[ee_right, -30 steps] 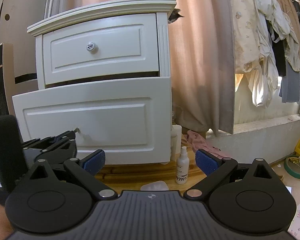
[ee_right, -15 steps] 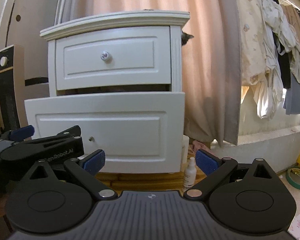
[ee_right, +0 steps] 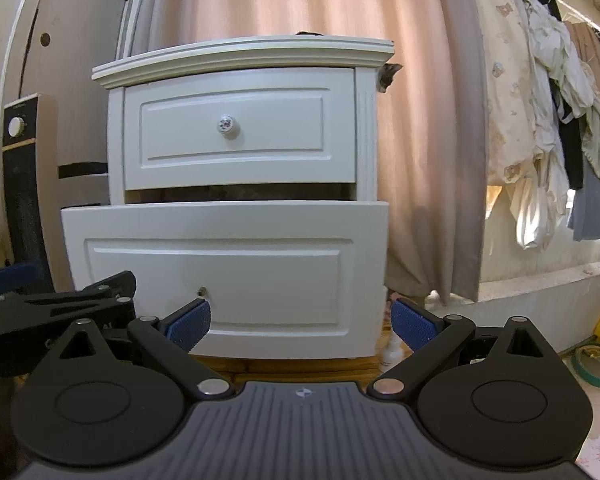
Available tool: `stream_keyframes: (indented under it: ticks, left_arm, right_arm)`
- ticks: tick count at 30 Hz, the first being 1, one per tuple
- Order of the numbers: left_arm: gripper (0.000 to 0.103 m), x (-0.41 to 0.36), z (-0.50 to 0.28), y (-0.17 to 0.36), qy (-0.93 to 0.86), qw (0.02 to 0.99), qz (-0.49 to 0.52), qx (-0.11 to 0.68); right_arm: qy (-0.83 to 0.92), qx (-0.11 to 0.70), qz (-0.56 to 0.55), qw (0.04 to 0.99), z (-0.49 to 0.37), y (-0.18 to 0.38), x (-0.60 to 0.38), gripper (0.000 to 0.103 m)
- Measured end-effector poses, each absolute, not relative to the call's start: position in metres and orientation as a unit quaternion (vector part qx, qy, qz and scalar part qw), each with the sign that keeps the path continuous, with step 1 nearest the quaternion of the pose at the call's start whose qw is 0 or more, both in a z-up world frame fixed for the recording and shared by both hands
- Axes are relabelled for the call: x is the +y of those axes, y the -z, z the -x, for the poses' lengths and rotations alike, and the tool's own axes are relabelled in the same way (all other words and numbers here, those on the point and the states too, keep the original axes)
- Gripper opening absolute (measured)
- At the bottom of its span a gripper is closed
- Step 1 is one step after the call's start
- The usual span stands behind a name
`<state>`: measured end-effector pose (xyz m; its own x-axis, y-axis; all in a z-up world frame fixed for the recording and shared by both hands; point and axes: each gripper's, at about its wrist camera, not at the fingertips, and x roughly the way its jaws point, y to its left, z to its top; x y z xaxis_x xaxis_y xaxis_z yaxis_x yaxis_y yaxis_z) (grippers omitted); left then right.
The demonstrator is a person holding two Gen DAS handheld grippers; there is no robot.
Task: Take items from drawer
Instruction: 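Open the left gripper, release the knob and back away, then move the right gripper down into the open drawer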
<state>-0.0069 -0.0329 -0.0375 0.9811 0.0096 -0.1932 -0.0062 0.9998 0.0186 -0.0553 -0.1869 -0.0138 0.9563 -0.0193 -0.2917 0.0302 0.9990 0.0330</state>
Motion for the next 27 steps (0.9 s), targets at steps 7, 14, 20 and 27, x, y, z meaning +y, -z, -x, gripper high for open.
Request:
stream_keyframes:
  ticks: [7,14,20,27]
  left_arm:
    - [0.103,-0.021,0.011,0.037,-0.015,0.996,-0.009,0.092]
    - [0.103,-0.01,0.013,0.036,-0.006,0.996,-0.002,0.093]
    - [0.103,-0.008,0.011,0.03,0.002,0.996,-0.002,0.092]
    - [0.103,-0.015,-0.004,0.012,0.011,0.996,-0.008,0.088]
  right_arm:
    - [0.008,0.145,-0.009,0.989,0.048,0.014,-0.174,0.103]
    - [0.013,0.145,-0.006,0.989,0.041,0.014,-0.169,0.103]
    - [0.014,0.137,-0.004,0.99,0.041,0.009,-0.167,0.103]
    - [0.022,0.122,-0.005,0.992,0.034,-0.005,-0.171,0.103]
